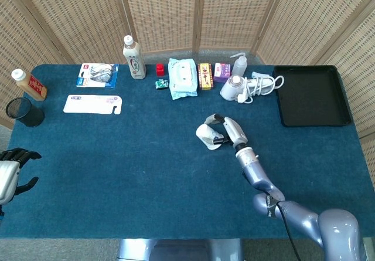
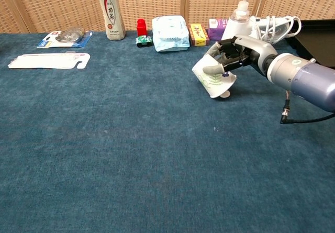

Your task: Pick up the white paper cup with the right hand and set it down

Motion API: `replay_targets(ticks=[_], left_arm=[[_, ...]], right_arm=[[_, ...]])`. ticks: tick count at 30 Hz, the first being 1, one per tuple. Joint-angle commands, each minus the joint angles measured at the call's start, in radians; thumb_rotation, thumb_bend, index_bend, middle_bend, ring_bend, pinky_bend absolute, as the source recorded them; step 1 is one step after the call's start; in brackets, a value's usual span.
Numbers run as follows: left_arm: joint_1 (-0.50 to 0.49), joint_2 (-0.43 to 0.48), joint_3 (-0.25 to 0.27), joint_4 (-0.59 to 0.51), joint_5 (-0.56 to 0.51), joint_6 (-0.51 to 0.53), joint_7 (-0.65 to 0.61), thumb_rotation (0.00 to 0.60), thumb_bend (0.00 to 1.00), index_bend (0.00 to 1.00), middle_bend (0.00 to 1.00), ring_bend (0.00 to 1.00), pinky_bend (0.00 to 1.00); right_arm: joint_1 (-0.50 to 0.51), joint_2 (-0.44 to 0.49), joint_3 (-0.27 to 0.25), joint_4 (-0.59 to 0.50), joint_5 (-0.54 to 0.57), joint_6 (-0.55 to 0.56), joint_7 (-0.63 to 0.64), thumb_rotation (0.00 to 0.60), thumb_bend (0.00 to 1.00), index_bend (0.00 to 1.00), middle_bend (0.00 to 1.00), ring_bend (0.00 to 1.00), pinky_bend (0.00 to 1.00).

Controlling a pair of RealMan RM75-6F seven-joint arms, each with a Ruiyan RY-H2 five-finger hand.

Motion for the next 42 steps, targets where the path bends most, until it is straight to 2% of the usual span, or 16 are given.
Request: replay_targets(ticks=[1,7,12,15,24,34,38,42], left_arm=[[0.000,0.000,0.000,0.000,0.004,0.002,-0.002,0.600,0.20,0.37,0.41,0.27,0.26],[-0.004,-0.004,-0.002,-0.004,0.011,0.002,-0.003,0.600,0.20,0.37,0.41,0.27,0.26],[-0.006,-0.002,-0.002,-0.010,0.020,0.005,0.000,0.600,0.20,0.37,0.41,0.27,0.26],[-0.005,-0.003,-0.003,-0.010,0.019,0.007,-0.002,0.600,0.20,0.37,0.41,0.27,0.26],[-0.009,-0.017,-0.001,0.000,0.025,0.001,-0.009,0.600,0.20,0.37,0.41,0.27,0.26],[-0.005,-0.021,0.001,0.011,0.026,0.007,-0.015,0.600,0.21,0.37,0.41,0.27,0.26],[-0.001,-0.021,0.004,0.013,0.028,0.011,-0.015,0.600,0.20,0.37,0.41,0.27,0.26],[0.001,-0.023,0.008,0.014,0.029,0.011,-0.013,0.600,0.20,0.37,0.41,0.27,0.26]], right_arm=[[-0.007,0.009,-0.009,0.015,-0.016,0.015,0.008,0.513,0.26,0.33,0.28,0.29,0.15],[-0.035,0.049,-0.022,-0.010,-0.026,0.038,0.015,0.494,0.28,0.19,0.24,0.27,0.12],[-0.057,0.079,-0.043,-0.035,-0.046,0.061,0.002,0.408,0.29,0.13,0.22,0.26,0.11],[-0.073,0.109,-0.056,-0.066,-0.066,0.089,-0.010,0.384,0.29,0.12,0.22,0.26,0.11],[-0.108,0.201,-0.076,-0.201,-0.077,0.126,-0.084,0.384,0.29,0.11,0.22,0.26,0.11],[-0.114,0.244,-0.070,-0.268,-0.056,0.140,-0.182,0.387,0.29,0.11,0.22,0.26,0.12],[-0.126,0.268,-0.063,-0.302,-0.043,0.163,-0.225,0.389,0.29,0.14,0.23,0.26,0.13],[-0.148,0.294,-0.053,-0.340,-0.022,0.215,-0.320,0.387,0.29,0.21,0.25,0.26,0.14]])
